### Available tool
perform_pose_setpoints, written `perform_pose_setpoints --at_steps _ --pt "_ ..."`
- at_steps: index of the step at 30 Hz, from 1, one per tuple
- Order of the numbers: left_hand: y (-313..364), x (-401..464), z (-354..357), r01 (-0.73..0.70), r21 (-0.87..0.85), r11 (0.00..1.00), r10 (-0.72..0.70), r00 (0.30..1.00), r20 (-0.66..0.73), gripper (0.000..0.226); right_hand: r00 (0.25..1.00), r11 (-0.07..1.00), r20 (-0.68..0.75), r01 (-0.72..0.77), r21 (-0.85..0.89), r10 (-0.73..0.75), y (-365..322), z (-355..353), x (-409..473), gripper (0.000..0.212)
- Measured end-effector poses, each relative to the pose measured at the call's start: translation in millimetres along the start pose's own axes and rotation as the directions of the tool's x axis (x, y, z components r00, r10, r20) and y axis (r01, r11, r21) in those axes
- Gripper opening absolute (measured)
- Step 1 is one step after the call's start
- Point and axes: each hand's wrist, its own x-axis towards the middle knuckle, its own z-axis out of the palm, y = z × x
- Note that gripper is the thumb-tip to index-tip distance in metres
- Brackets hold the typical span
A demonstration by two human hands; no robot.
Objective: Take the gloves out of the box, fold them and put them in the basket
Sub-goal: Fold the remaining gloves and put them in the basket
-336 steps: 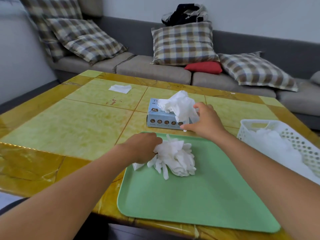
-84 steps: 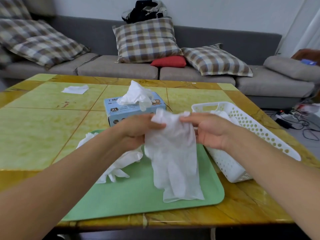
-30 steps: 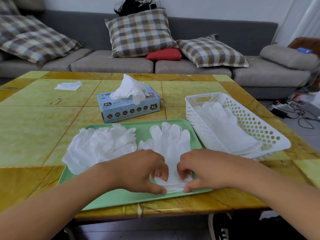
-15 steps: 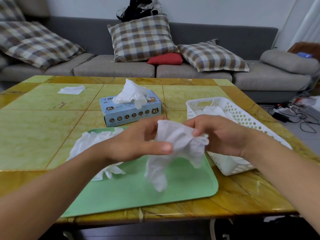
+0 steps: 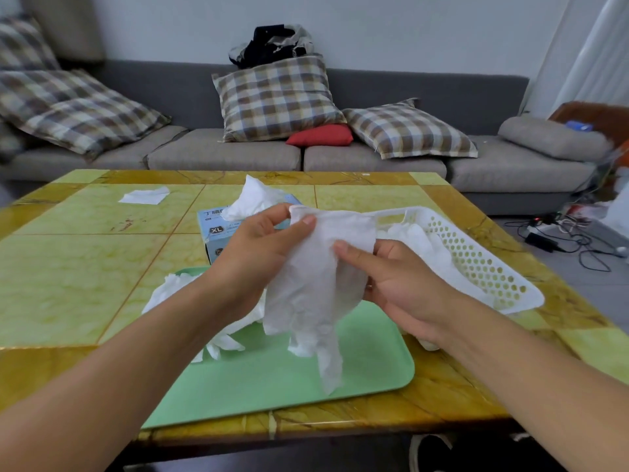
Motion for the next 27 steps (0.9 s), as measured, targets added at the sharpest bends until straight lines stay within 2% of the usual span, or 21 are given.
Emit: perform_pose_setpoints --at_steps 3,8,10,13,15,17,21,23,25,27 --pt "19 6 12 -0.066 0.025 0.998 0.066 0.998 -0.017 0.020 0.991 0.995 -0.099 0.088 -0.055 -0.093 -29 -9 -6 0.031" --pt "65 27 53 -0.108 0.058 0.992 0.106 0.994 0.039 0.027 0.973 0.976 -0.120 0.181 -0.120 -0.195 -94 -44 -8 0.030" --pt "81 43 72 -0.087 0.046 0.995 0.084 0.994 0.069 0.025 0.966 0.974 -0.165 0.177 -0.142 -0.200 -114 -63 -2 0.029" --pt "89 74 93 -0.009 0.021 1.000 0.008 0.998 0.065 0.014 0.972 0.982 -0.200 0.090 -0.168 -0.124 -130 -92 19 0.031" --pt "86 97 103 0.044 0.013 0.999 -0.044 0.998 0.040 0.017 0.979 0.981 -0.192 0.034 -0.189 -0.071 -138 -107 35 0.033" --pt "84 119 113 0.043 -0.009 0.999 -0.043 0.999 0.019 0.020 0.973 0.975 -0.207 0.056 -0.214 -0.101 -148 -122 52 0.032" --pt "89 157 121 -0.172 -0.003 0.985 0.172 0.985 0.003 0.010 0.919 0.925 -0.236 0.244 -0.292 -0.317 -166 -149 81 0.024" --pt "80 166 121 -0.245 0.062 0.968 0.243 0.969 0.039 0.014 0.905 0.906 -0.226 0.283 -0.316 -0.361 -157 -164 85 0.019" --pt "53 168 119 -0.318 0.230 0.920 0.305 0.948 0.092 0.025 0.917 0.909 -0.212 0.261 -0.324 -0.339 -126 -179 84 0.021" --pt "16 161 117 -0.386 0.408 0.827 0.337 0.922 0.190 0.026 0.937 0.888 -0.183 0.201 -0.415 -0.298 -82 -195 73 0.020"
